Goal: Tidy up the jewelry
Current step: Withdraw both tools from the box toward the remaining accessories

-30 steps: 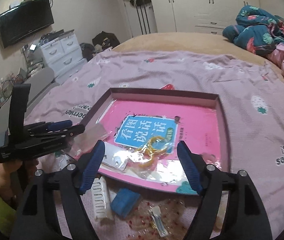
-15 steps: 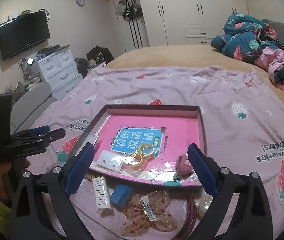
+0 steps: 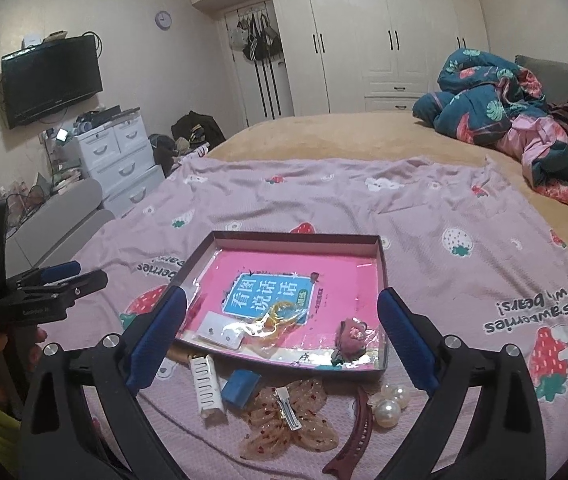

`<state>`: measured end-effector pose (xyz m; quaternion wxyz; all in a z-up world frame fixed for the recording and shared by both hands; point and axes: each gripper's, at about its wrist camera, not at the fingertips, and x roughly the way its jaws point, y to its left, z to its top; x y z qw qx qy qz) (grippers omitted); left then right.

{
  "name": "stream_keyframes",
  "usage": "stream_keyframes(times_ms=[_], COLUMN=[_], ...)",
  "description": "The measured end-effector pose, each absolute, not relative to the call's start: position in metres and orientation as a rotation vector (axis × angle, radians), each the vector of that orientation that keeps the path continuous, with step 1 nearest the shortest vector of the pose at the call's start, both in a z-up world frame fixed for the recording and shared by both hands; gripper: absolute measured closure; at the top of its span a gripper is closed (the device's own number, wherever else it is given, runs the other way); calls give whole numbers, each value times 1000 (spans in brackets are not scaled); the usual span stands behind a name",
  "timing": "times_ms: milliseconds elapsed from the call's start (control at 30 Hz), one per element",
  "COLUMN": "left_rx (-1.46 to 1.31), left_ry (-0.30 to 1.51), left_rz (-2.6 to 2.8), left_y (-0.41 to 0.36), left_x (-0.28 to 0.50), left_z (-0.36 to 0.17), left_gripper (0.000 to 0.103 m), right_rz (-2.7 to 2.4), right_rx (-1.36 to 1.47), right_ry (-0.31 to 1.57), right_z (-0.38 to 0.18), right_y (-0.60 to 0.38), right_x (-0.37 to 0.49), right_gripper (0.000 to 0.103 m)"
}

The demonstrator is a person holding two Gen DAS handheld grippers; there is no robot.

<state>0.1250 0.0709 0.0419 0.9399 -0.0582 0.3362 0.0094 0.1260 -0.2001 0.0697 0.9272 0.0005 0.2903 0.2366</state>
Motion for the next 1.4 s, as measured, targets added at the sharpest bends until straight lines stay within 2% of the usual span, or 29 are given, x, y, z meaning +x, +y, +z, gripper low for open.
stream_keyframes(times_ms=[433, 1400], left_rx=[-131, -50], left_ry=[687, 834], left_rz=[-6, -100], left_y=[62, 14], left_x=[99, 88], left_z=[42, -11], left_gripper=[10, 10], right_rz=[455, 414], right_rx=[-17, -69], right_ry=[570, 760], right_z=[80, 5], right_y=[-221, -231], right_x=[98, 75], right_gripper=[7, 7])
